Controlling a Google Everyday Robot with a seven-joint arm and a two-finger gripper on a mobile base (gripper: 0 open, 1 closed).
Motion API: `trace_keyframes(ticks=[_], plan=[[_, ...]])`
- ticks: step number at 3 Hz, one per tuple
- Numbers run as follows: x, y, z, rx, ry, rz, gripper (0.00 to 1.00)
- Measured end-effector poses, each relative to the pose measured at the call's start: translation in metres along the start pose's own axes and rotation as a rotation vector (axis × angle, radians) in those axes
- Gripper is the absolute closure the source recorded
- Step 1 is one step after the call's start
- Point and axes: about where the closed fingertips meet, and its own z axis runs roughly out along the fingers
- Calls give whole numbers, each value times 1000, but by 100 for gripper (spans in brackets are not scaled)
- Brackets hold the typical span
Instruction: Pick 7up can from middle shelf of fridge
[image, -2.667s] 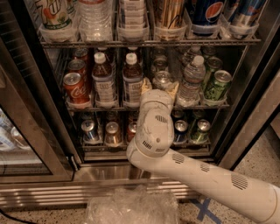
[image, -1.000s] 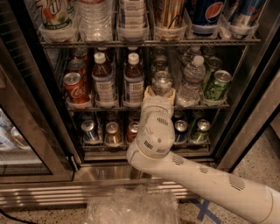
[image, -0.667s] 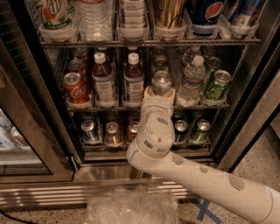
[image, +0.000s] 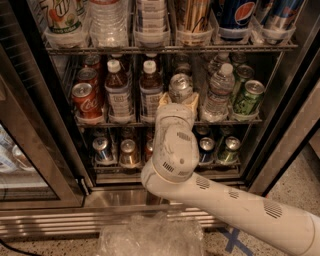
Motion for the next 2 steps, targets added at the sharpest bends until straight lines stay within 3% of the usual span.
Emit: trace_keyframes(ticks=[1,2], plan=[[-14,13,-17,-57,-23,-24,100],[-24,14,-42,-129,-6,-44,100]])
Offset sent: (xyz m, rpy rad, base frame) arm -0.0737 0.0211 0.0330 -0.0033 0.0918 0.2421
